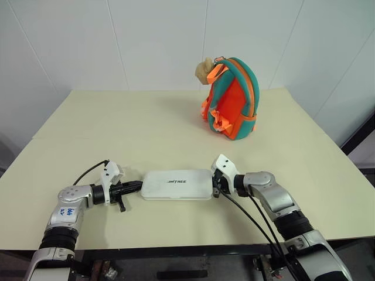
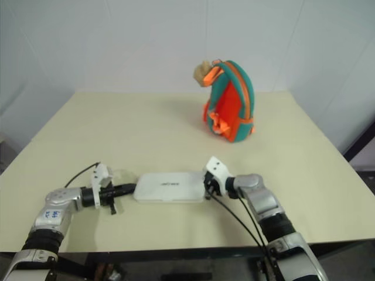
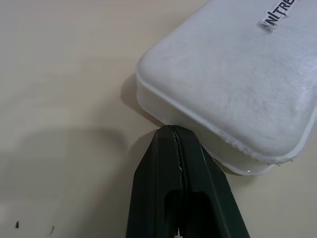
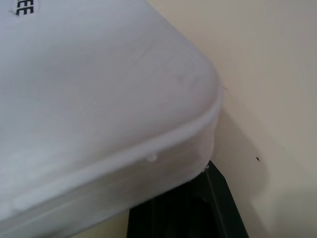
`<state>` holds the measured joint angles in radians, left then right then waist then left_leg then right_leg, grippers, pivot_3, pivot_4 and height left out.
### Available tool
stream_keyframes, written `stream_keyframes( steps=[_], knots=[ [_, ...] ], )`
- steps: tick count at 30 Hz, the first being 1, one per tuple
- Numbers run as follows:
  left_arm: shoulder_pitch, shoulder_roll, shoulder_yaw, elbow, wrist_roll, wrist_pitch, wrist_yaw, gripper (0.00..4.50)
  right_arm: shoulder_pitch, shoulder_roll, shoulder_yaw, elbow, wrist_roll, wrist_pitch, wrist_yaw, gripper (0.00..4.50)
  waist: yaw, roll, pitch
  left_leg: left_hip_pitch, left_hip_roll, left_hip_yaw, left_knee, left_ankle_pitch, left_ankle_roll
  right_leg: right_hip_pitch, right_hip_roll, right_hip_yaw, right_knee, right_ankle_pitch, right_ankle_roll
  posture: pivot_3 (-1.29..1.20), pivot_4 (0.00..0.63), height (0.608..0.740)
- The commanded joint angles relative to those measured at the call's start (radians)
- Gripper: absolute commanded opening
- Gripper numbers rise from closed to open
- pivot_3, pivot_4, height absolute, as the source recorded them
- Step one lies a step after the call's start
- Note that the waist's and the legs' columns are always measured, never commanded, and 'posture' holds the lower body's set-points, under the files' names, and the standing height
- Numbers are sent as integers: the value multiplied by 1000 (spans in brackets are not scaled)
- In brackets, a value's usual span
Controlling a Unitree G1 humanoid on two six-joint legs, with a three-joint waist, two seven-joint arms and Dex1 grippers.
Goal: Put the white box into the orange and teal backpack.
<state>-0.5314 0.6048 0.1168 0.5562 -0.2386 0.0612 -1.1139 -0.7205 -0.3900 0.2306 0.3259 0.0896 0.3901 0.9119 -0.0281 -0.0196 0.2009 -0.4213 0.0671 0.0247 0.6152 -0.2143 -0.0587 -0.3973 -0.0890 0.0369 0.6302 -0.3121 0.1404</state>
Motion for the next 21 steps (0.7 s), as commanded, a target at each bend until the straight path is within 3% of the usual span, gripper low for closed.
stream_keyframes(
  steps=[1, 11, 21],
  knots=[
    [16, 19, 11, -59, -25, 15, -7, 19, -38, -35, -8, 33, -19, -32, 21, 0, 0, 0, 0, 0, 0, 0, 0, 0, 0, 0, 0, 0, 0, 0, 0, 0, 150, 740],
    [61, 38, 23, -147, -48, 63, 4, 19, -79, -101, -17, 116, -36, -63, 75, 0, 0, 0, 0, 0, 0, 0, 0, 0, 0, 0, 0, 0, -1, 0, 0, 0, 150, 740],
    [54, 22, 12, -164, -56, 76, 23, 19, -18, -153, -32, -34, -8, 28, 106, 0, 2, 0, 0, 0, 0, 0, 0, 0, 0, 0, 0, 0, -1, 0, 0, 0, 150, 740]
  ],
)
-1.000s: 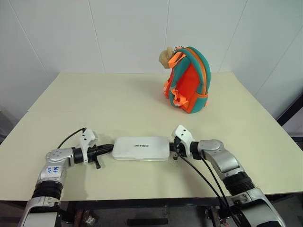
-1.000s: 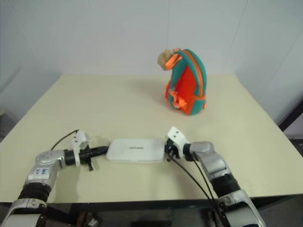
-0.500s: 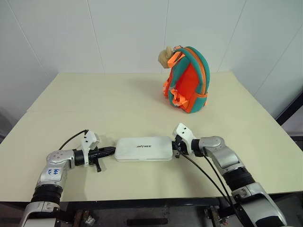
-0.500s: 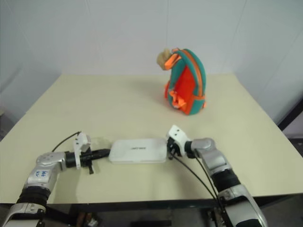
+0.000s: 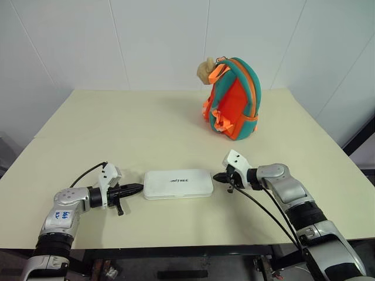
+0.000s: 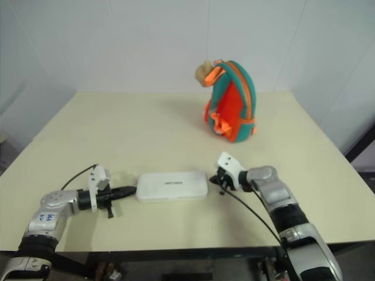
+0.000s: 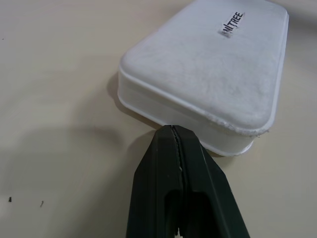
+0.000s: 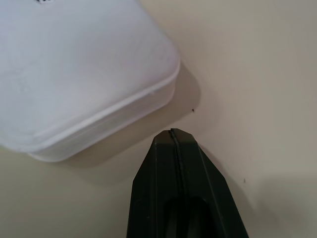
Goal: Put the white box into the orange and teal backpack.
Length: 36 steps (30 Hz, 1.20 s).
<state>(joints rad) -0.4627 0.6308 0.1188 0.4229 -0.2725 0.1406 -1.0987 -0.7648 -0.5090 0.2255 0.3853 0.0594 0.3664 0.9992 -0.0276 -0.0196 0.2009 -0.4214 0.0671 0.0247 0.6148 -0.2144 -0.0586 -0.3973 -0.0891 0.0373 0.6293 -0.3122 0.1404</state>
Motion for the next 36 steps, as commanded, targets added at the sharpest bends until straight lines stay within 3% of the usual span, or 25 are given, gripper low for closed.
stream_keyframes(
  steps=[1, 15, 26, 27, 30, 34, 36],
  knots=[
    [-21, -9, 7, -28, -21, -4, 10, 19, 37, -41, -30, -120, 28, 73, 19, 0, 1, 0, 0, 0, 0, 0, 0, 0, 0, 0, 0, 0, 0, 0, 0, 0, 150, 740],
    [-54, -34, -9, -3, -16, -15, 9, 19, 105, -76, -35, -287, 61, 207, 5, 0, 0, 0, 0, 0, 0, 0, 0, 0, 0, 0, 0, 0, -1, 0, 0, 0, 150, 740],
    [48, 114, 100, -81, -84, 39, -40, 19, 109, -212, -92, -283, 95, 224, 75, 0, 0, 0, 0, 0, 0, 0, -1, 0, 0, 0, 0, 0, -2, 0, 0, 0, 150, 740],
    [59, 130, 109, -99, -102, 65, -56, 2, 107, -227, -102, -281, 105, 223, 85, 168, 0, 0, 0, 0, 0, 0, -1, -1, 0, 0, 0, 0, -2, 0, 0, 0, 150, 740],
    [79, 154, 124, -142, -144, 128, -79, 602, 105, -247, -119, -279, 128, 221, 106, 902, 0, 0, 0, 0, 0, 0, -1, -1, 0, 0, 0, 0, -2, 0, -1, 0, 150, 740],
    [77, 172, 147, -244, -301, 388, -107, 1885, 76, -241, -156, -303, 219, 312, 144, 2311, -1, -1, 0, 0, 0, 0, -1, -1, 0, 0, 0, 0, -2, 0, -1, 0, 150, 740],
    [56, 179, 122, -239, -313, 446, -121, 2511, 55, -227, -156, -296, 254, 360, 158, 2986, -2, 0, 0, 0, 0, 0, -1, -1, 0, 0, 0, 0, -2, -1, -1, 0, 150, 740]
  ],
)
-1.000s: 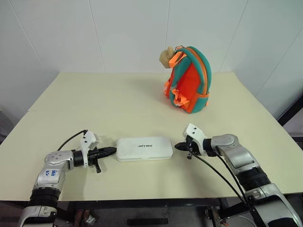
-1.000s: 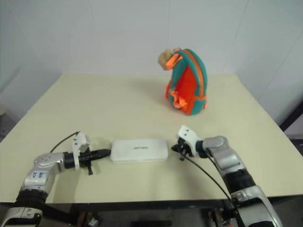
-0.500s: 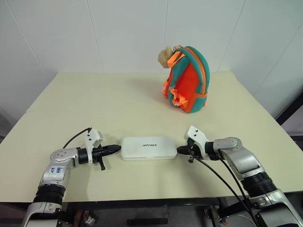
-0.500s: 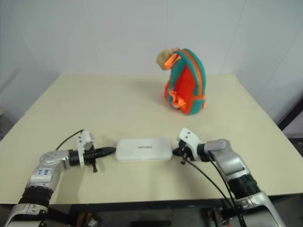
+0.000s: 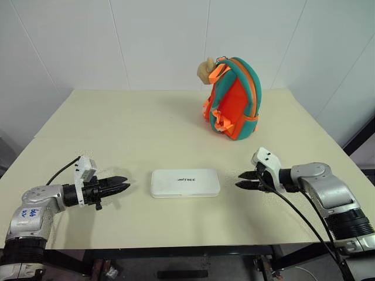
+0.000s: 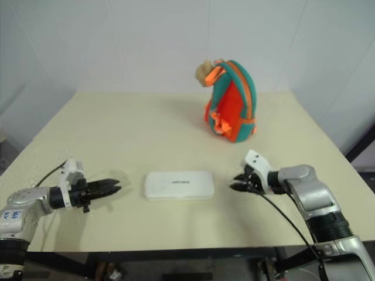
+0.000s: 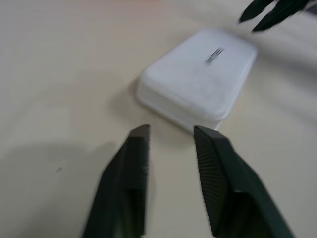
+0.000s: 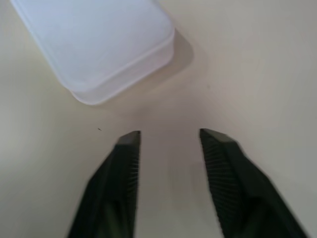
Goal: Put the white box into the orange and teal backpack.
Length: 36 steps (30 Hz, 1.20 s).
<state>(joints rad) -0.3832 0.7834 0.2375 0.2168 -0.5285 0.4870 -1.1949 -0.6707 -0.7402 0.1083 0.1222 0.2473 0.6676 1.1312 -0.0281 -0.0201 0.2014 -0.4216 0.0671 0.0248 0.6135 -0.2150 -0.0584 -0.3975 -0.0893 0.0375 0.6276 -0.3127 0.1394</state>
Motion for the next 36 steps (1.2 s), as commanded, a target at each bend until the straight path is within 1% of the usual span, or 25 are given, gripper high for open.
stream_keyframes(
  steps=[1, 4, 5, 6, 8, 10, 13, 18, 26, 31, 36],
  knots=[
    [-37, 29, -10, -22, -61, 129, -28, 2827, -51, 11, -37, -25, 77, 81, 25, 3328, -2, 0, 0, 0, 0, 0, 0, 0, 0, 0, 0, 0, 0, 0, 0, 0, 150, 740],
    [-90, 9, -15, 23, -72, 197, -6, 3807, -83, 27, -37, -10, 113, 144, 17, 4372, -2, 0, 0, 0, 0, 0, 0, 0, 0, 0, 0, 0, 0, 0, 0, 0, 150, 740],
    [-105, 10, -26, 32, -73, 230, -7, 4115, -96, 33, -38, -5, 122, 167, 10, 4500, -2, 0, 0, 0, 0, 0, 0, 0, 0, 0, 0, 0, 0, 0, 0, 0, 150, 740],
    [-121, 14, -45, 44, -65, 273, 6, 4426, -110, 43, -42, 2, 137, 200, 1, 4500, -2, 0, 0, 0, 0, 0, 0, 0, 0, 0, 0, 0, 0, 0, 0, 0, 150, 740],
    [-151, 18, -73, 73, -56, 352, 25, 4468, -132, 53, -45, 10, 165, 263, -6, 4500, -1, 0, 0, 0, 0, 0, 0, 0, 0, 0, 0, 0, 0, 0, 0, 0, 150, 740],
    [-182, 31, -126, 108, -13, 431, 67, 4468, -146, 52, -40, 16, 188, 317, 0, 4500, 0, 0, 0, 0, 0, 0, 0, 0, 0, 0, 0, 0, 0, 0, 0, 0, 150, 740],
    [-240, 9, -132, 167, -37, 546, 92, 4468, -162, 42, -21, 23, 200, 374, 1, 4500, 0, 0, 0, 0, 0, 0, 0, 0, 1, 0, 1, 0, 0, 0, 0, 0, 150, 740],
    [-314, -29, -126, 228, -44, 646, 134, 4468, -181, 41, 2, 45, 177, 397, -26, 4500, 1, -1, 0, -1, 0, 0, 0, 0, 1, -1, 1, 0, 0, 0, 0, 0, 150, 740],
    [-403, -119, -105, 347, -47, 732, 180, 4468, -176, 55, 10, 48, 183, 412, -43, 4500, 0, -1, 0, -1, 0, 0, 0, 0, 0, -1, 1, 0, 0, 0, 0, 0, 150, 740],
    [-427, -174, -129, 426, -13, 693, 190, 4468, -180, 80, 15, 45, 191, 444, -67, 4500, 1, -1, 0, 0, 0, 0, 0, 0, 0, -1, 1, 0, 1, 0, 0, 0, 150, 740],
    [-440, -205, -138, 448, -5, 679, 188, 4468, -173, 93, 28, 28, 197, 473, -79, 4500, 5, -1, 0, 0, 0, 0, 1, 0, -1, -1, 1, 0, 1, 0, 1, 0, 150, 740]
  ],
)
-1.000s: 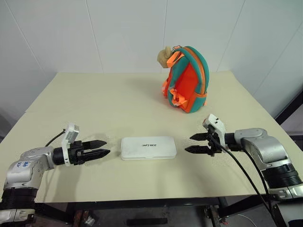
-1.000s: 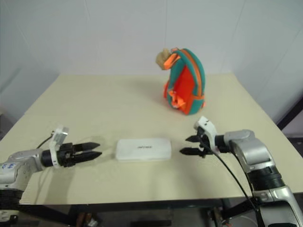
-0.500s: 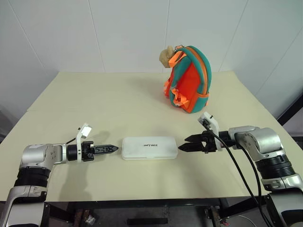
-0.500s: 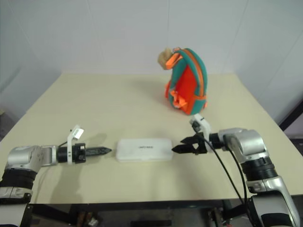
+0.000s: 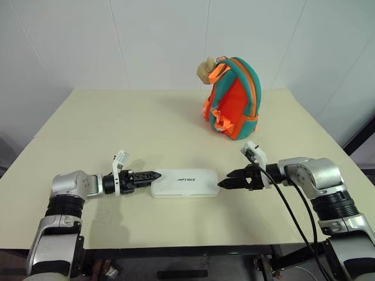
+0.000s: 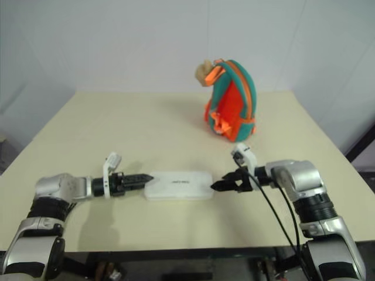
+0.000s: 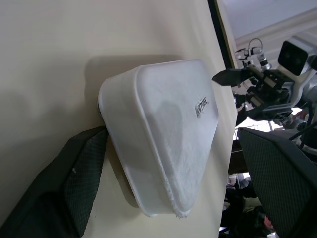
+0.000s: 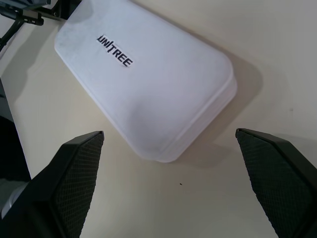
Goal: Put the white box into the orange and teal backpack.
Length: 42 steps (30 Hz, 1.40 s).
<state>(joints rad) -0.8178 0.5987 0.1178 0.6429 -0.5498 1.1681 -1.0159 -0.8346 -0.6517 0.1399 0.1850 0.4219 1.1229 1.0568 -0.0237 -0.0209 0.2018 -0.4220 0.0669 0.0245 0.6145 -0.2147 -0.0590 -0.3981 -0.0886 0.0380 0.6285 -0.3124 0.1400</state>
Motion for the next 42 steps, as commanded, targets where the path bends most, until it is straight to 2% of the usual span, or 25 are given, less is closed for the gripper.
stream_keyframes(
  steps=[1, 12, 25, 34, 38, 42],
  knots=[
    [-7, -27, -18, 24, 17, -4, 11, 4468, -8, 7, 0, -39, 24, 24, -7, 4500, 2, 0, 0, 0, 0, 0, 0, 0, 0, 0, 0, 0, 0, 0, 0, 0, 150, 740],
    [0, -54, -12, 21, 15, -8, 17, 4468, -13, 28, 39, -33, 17, 28, -25, 4500, 4, 0, 0, 0, 0, 0, 0, 0, 0, 0, 0, 0, 0, 0, 0, 0, 150, 740],
    [27, -104, 50, -5, -17, 39, 53, 4468, -22, 83, 39, -28, 16, -18, -33, 4500, 0, 0, 0, 0, 0, 0, 0, 0, 0, 0, 0, 0, 0, 0, 0, 0, 150, 740],
    [20, -92, 85, -5, -37, 38, 36, 4468, -11, 88, 44, -35, 16, -46, -32, 4500, -3, 0, 0, 0, 0, 0, 0, 0, 0, 0, 0, 0, 0, 0, 0, 0, 150, 740],
    [29, -66, 57, -26, -37, 51, -1, 3628, -11, 96, 42, -29, 12, -58, -36, 4500, -4, 0, 0, 0, 0, 0, 0, 0, 0, 0, 0, 0, 0, 0, 0, 0, 150, 740],
    [35, -45, 30, -54, -44, 78, -27, 2377, -12, 107, 37, -22, 10, -66, -41, 4500, -5, 0, 0, 0, 0, 0, -1, 0, 0, 0, 0, 0, 0, 0, 0, 0, 150, 740]
  ],
)
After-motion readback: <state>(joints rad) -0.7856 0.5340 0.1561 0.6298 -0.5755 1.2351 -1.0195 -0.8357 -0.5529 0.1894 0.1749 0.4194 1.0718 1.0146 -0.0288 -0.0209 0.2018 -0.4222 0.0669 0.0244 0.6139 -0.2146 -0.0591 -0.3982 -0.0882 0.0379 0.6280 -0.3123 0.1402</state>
